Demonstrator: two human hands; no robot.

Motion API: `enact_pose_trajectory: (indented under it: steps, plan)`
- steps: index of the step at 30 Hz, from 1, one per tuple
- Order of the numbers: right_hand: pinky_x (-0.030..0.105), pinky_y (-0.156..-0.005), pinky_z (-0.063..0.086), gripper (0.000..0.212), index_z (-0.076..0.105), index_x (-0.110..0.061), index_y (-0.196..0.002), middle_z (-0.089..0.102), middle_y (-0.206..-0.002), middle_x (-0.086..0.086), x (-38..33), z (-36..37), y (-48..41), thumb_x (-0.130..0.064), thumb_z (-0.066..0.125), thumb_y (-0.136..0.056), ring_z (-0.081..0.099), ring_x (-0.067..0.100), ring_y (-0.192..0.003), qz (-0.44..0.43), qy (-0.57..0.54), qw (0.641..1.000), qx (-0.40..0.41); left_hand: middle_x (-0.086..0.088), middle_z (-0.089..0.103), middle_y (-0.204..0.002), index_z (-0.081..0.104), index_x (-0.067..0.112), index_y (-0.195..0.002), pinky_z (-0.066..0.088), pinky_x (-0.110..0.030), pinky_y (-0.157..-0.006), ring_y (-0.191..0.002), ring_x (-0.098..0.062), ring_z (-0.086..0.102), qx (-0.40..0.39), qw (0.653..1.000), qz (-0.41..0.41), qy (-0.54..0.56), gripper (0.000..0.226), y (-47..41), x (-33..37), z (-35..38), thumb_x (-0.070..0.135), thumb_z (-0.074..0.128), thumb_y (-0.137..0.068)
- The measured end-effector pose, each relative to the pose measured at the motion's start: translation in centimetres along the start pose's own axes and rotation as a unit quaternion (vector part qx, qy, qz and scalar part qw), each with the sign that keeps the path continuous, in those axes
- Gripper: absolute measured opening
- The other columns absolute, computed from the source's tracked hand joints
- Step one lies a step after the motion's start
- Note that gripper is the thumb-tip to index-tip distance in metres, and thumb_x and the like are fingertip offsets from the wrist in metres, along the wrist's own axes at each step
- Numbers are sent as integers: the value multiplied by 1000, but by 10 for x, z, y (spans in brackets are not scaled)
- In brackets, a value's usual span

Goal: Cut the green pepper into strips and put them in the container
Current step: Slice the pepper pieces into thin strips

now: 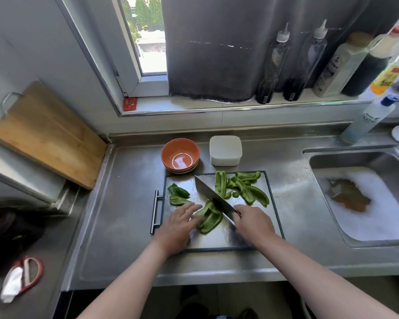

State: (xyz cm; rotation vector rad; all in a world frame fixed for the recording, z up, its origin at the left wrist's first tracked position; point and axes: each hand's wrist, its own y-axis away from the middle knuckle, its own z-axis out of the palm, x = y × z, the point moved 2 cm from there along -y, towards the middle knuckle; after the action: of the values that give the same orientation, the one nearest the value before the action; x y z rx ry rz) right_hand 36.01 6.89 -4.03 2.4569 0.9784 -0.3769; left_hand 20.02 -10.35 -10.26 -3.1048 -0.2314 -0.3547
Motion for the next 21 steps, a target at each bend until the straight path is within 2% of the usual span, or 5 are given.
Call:
enact_pose_trajectory:
  steps: [3, 6, 10, 15, 21]
  plan:
    - [30, -48, 28, 25, 52, -26, -76, 54, -68, -5, 0, 2, -2, -27, 45, -100, 53, 22, -67, -4, -17, 1000, -7, -8, 58, -136, 67, 18, -120, 47, -38, -103, -128, -28, 53, 13, 996, 65, -58, 66, -5, 10, 1, 2, 82, -59]
    - [30, -49, 31, 26, 54, -26, -76, 56, -68, -6, 1, 5, -6, -28, 46, -100, 54, 20, -66, -10, -27, 999, -21, -10, 60, -132, 66, 12, -125, 49, -37, -103, -125, -28, 56, 48, 986, 130, -96, 52, -13, 19, 3, 2, 63, -74]
    - [31, -50, 31, 23, 61, -24, -83, 57, -70, -6, 3, 6, -12, -28, 45, -100, 57, 22, -69, -26, -22, 999, -17, -9, 61, -126, 62, 9, -128, 56, -35, -91, -125, -26, 53, 27, 990, 124, -62, 52, -15, 11, 8, -1, 65, -76]
    - [33, -58, 37, 25, 66, -30, -113, 69, -86, -2, 4, -3, -11, -31, 43, -102, 61, 26, -77, -94, 58, 991, 80, -7, 62, -126, 61, 7, -129, 48, -32, -104, -123, -25, 54, 42, 991, 116, -47, 50, -26, 12, -4, 1, 39, -84]
    - [28, -52, 32, 27, 72, -32, -109, 67, -73, -2, 7, -11, -7, -34, 49, -95, 63, 27, -62, -197, 81, 966, 145, -6, 64, -117, 67, 10, -119, 48, -31, -97, -113, -21, 52, 71, 996, 50, 25, 48, -46, 10, -11, -1, 74, -73]
